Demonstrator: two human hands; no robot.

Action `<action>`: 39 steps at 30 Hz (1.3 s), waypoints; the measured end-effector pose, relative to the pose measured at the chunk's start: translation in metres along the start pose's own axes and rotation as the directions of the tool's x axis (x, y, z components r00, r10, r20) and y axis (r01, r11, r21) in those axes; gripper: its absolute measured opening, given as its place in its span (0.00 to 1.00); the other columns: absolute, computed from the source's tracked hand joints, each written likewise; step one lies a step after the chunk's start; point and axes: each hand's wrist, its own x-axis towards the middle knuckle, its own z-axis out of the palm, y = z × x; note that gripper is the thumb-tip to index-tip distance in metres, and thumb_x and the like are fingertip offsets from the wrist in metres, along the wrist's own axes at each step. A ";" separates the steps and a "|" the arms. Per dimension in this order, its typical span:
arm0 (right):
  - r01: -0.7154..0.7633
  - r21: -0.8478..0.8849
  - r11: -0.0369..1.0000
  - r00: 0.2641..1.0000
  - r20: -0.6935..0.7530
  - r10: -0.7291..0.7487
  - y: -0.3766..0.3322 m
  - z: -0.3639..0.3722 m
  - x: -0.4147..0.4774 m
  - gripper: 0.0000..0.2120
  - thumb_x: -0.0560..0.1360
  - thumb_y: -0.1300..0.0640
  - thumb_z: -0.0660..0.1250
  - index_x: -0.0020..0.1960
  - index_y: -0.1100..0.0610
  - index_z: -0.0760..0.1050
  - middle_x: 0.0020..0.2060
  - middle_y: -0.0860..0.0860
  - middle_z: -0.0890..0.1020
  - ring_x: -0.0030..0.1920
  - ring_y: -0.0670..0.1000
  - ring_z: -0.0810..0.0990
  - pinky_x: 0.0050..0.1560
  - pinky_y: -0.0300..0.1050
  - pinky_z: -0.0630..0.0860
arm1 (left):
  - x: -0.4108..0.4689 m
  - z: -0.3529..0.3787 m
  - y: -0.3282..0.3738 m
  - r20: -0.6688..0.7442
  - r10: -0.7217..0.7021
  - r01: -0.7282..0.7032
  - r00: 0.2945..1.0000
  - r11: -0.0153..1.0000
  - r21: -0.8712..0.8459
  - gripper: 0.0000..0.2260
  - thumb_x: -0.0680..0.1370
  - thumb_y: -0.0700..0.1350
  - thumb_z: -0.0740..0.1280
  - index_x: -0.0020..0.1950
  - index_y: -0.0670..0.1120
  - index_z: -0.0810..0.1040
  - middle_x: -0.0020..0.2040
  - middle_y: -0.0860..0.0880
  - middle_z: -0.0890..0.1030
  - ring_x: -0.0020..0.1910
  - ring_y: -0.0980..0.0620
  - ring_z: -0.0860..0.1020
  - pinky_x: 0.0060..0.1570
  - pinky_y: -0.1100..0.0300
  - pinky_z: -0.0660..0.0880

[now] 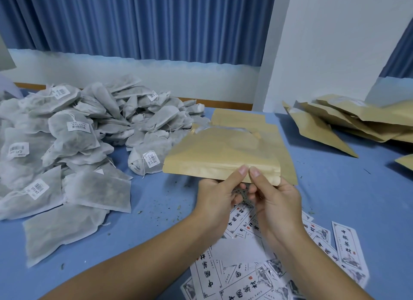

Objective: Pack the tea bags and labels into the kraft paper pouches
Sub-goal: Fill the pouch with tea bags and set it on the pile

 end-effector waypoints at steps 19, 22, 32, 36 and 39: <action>0.003 -0.135 0.991 0.998 -0.064 -0.012 0.000 0.000 0.001 0.12 0.75 0.59 0.74 0.35 0.60 0.76 0.27 0.54 0.74 0.30 0.51 0.72 0.37 0.46 0.73 | 0.005 -0.005 0.000 -0.028 -0.052 0.054 0.998 0.997 0.064 0.10 0.74 0.44 0.76 0.51 0.41 0.81 0.40 0.44 0.78 0.43 0.46 0.69 0.41 0.55 0.67; 0.010 -0.153 0.988 0.996 -0.086 -0.024 0.000 0.001 0.003 0.15 0.76 0.59 0.73 0.33 0.60 0.75 0.26 0.54 0.74 0.29 0.50 0.73 0.35 0.42 0.74 | 0.006 -0.004 0.001 -0.015 -0.023 0.024 1.000 0.996 0.088 0.15 0.74 0.45 0.76 0.55 0.36 0.81 0.40 0.44 0.78 0.41 0.46 0.70 0.33 0.59 0.65; -0.097 -0.104 0.990 0.995 0.005 0.098 0.002 0.001 0.000 0.07 0.74 0.57 0.75 0.38 0.58 0.83 0.29 0.55 0.76 0.29 0.54 0.72 0.28 0.41 0.70 | 0.001 -0.003 0.000 -0.003 0.024 -0.024 1.000 0.998 -0.054 0.19 0.75 0.41 0.75 0.59 0.31 0.77 0.43 0.39 0.77 0.42 0.41 0.70 0.44 0.45 0.66; -0.099 -0.078 0.992 0.994 -0.048 0.096 0.000 -0.003 0.003 0.08 0.73 0.58 0.76 0.39 0.59 0.80 0.28 0.54 0.76 0.26 0.50 0.70 0.26 0.40 0.70 | 0.002 -0.008 0.002 -0.016 0.051 -0.051 0.999 0.998 0.026 0.16 0.74 0.42 0.75 0.61 0.42 0.79 0.46 0.46 0.82 0.43 0.48 0.76 0.39 0.56 0.71; -0.135 -0.053 0.989 0.990 -0.050 0.132 0.002 -0.003 0.003 0.10 0.73 0.57 0.76 0.38 0.60 0.78 0.28 0.55 0.75 0.26 0.51 0.70 0.30 0.45 0.71 | 0.002 -0.008 -0.001 -0.011 0.042 -0.041 0.999 0.999 0.031 0.16 0.75 0.42 0.75 0.61 0.41 0.79 0.47 0.45 0.83 0.44 0.45 0.74 0.43 0.51 0.69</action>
